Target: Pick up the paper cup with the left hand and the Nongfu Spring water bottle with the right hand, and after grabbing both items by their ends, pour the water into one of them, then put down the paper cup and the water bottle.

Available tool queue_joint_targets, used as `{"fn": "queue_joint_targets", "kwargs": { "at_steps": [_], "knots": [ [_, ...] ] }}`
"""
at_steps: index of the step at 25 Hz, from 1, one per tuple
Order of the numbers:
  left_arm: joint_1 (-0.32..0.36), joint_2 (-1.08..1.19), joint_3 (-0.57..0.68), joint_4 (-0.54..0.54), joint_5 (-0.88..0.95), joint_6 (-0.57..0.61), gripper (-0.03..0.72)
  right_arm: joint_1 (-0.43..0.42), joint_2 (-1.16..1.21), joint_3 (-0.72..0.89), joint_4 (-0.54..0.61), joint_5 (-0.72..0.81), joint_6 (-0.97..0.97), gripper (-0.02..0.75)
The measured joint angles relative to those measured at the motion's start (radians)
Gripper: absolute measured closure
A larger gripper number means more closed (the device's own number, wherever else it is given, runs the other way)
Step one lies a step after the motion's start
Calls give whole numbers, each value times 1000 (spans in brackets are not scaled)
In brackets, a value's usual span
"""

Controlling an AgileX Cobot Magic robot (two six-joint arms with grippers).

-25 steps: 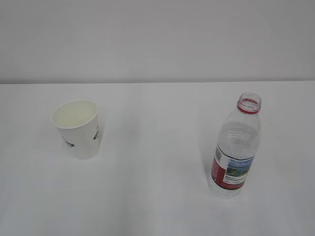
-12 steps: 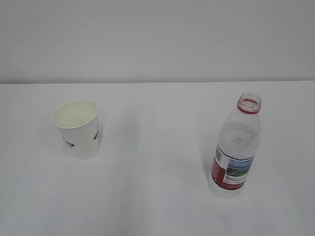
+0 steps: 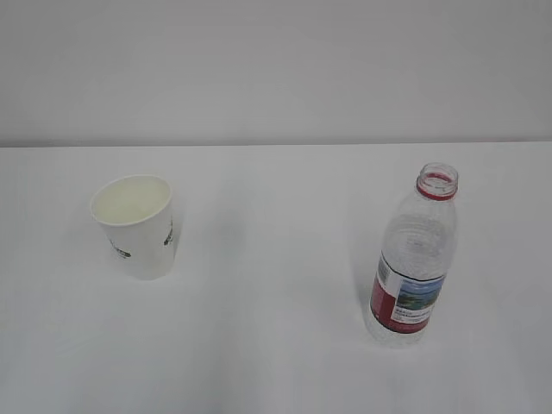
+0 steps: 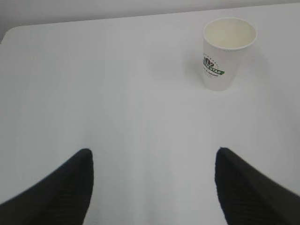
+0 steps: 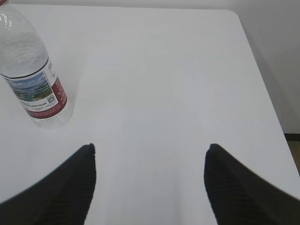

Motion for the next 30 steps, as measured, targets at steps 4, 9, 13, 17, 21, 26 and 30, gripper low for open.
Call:
{"fn": "queue_joint_targets", "kwargs": {
  "at_steps": [4, 9, 13, 17, 21, 26, 30],
  "knots": [
    [0, 0, 0, 0, 0, 0, 104, 0, 0, 0, 2, 0, 0, 196],
    [0, 0, 0, 0, 0, 0, 106, 0, 0, 0, 3, 0, 0, 197],
    [0, 0, -3, -8, -9, 0, 107, 0, 0, -17, 25, -30, 0, 199],
    [0, 0, -31, -46, -142, 0, 108, 0, 0, -30, 48, -144, 0, 200],
    [0, 0, -33, -46, -266, 0, 108, 0, 0, -30, 51, -241, -15, 201],
    [0, 0, -33, -46, -360, 0, 108, 0, 0, -30, 51, -326, -19, 201],
    [0, 0, -33, -19, -395, 0, 109, 0, 0, -30, 51, -369, -21, 201]
  ]
}}
